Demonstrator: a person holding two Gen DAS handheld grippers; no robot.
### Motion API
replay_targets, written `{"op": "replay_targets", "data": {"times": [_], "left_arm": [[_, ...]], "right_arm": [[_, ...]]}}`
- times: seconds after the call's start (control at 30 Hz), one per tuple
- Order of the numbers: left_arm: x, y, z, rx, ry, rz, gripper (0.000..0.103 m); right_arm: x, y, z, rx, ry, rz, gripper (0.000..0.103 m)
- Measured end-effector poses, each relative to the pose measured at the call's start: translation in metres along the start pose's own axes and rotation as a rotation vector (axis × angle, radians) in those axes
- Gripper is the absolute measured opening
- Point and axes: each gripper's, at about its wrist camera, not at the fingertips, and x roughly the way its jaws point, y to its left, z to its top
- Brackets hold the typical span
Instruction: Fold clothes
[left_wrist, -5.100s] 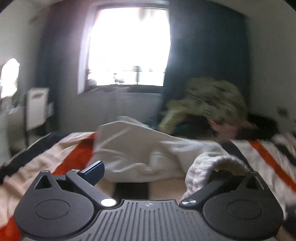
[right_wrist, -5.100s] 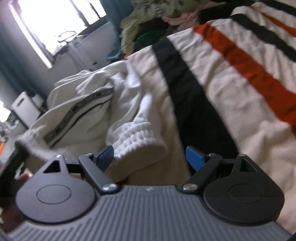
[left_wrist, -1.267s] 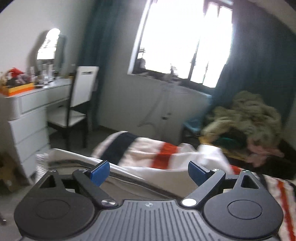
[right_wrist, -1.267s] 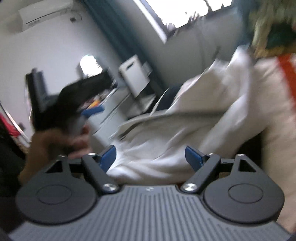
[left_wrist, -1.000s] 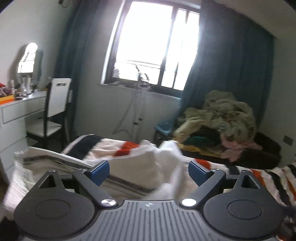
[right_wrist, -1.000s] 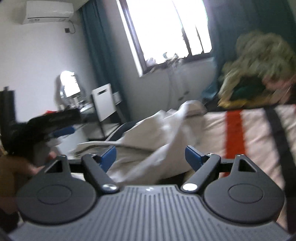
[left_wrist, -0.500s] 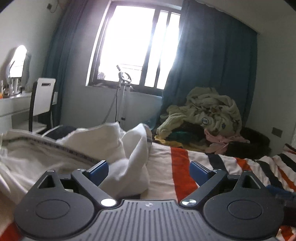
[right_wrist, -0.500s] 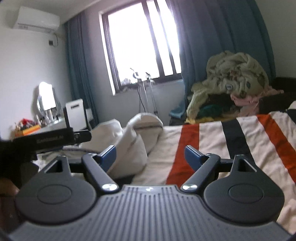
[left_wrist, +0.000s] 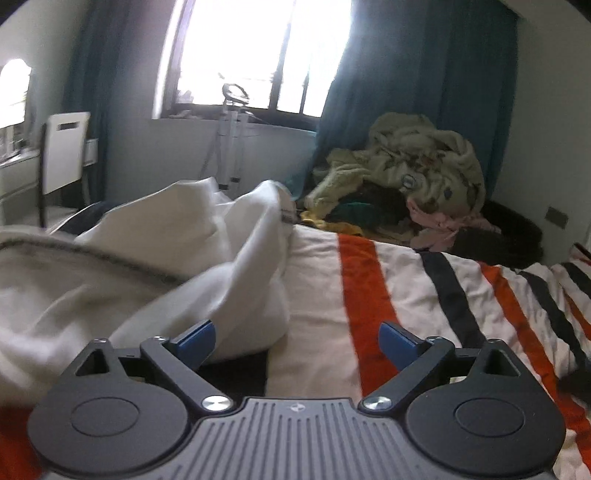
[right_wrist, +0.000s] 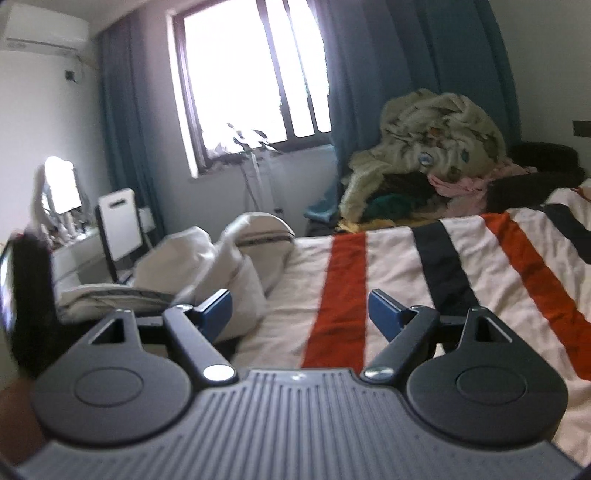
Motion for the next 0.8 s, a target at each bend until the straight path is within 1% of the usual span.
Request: {"op": "replay_targets", "data": {"times": [0.03, 0.17, 0.27, 0.3, 0.37, 0.47, 0.5, 0.57, 0.6, 0.63, 0.67, 0.7, 0.73, 0.77, 0.8], "left_arm": [[0.014, -0.001, 0.012, 0.013, 0.004, 0.002, 0.1], [0.076, -0.007, 0.061, 0.109, 0.006, 0.113, 0.1], [0.125, -0.007, 0.088, 0.16, 0.004, 0.182, 0.101], [0.141, -0.005, 0.095, 0.156, 0.018, 0.204, 0.102], [0.181, -0.001, 0.105, 0.121, 0.091, 0.251, 0.102], [0.236, 0.011, 0.111, 0.053, 0.178, 0.335, 0.099], [0.249, 0.015, 0.114, 0.028, 0.191, 0.348, 0.098], [0.271, 0.023, 0.118, -0.011, 0.206, 0.362, 0.092], [0.281, 0.025, 0.121, -0.02, 0.214, 0.367, 0.08], [0.291, 0.027, 0.124, -0.023, 0.225, 0.374, 0.063], [0.297, 0.028, 0.126, -0.028, 0.233, 0.377, 0.055], [0.303, 0.029, 0.128, -0.034, 0.239, 0.378, 0.042], [0.306, 0.031, 0.129, -0.043, 0.243, 0.379, 0.021], [0.305, 0.031, 0.128, -0.049, 0.248, 0.371, 0.011], [0.302, 0.032, 0.127, -0.053, 0.254, 0.36, 0.009]], "right_arm": [[0.001, -0.002, -0.001, 0.006, 0.01, -0.013, 0.083], [0.007, -0.023, 0.002, 0.072, 0.044, -0.056, 0.083], [0.012, -0.053, 0.003, 0.175, 0.045, -0.102, 0.083], [0.017, -0.062, 0.001, 0.201, 0.052, -0.124, 0.082], [0.029, -0.08, -0.002, 0.25, 0.069, -0.17, 0.083], [0.053, -0.108, -0.009, 0.332, 0.117, -0.244, 0.083], [0.062, -0.118, -0.011, 0.362, 0.134, -0.265, 0.083], [0.077, -0.137, -0.014, 0.411, 0.126, -0.293, 0.083], [0.084, -0.144, -0.015, 0.423, 0.126, -0.315, 0.083], [0.093, -0.151, -0.016, 0.434, 0.129, -0.334, 0.083], [0.101, -0.158, -0.018, 0.443, 0.13, -0.345, 0.083], [0.109, -0.163, -0.02, 0.452, 0.135, -0.356, 0.083], [0.117, -0.167, -0.023, 0.461, 0.146, -0.365, 0.083], [0.124, -0.169, -0.025, 0.461, 0.158, -0.359, 0.083], [0.131, -0.17, -0.027, 0.461, 0.17, -0.352, 0.083]]}}
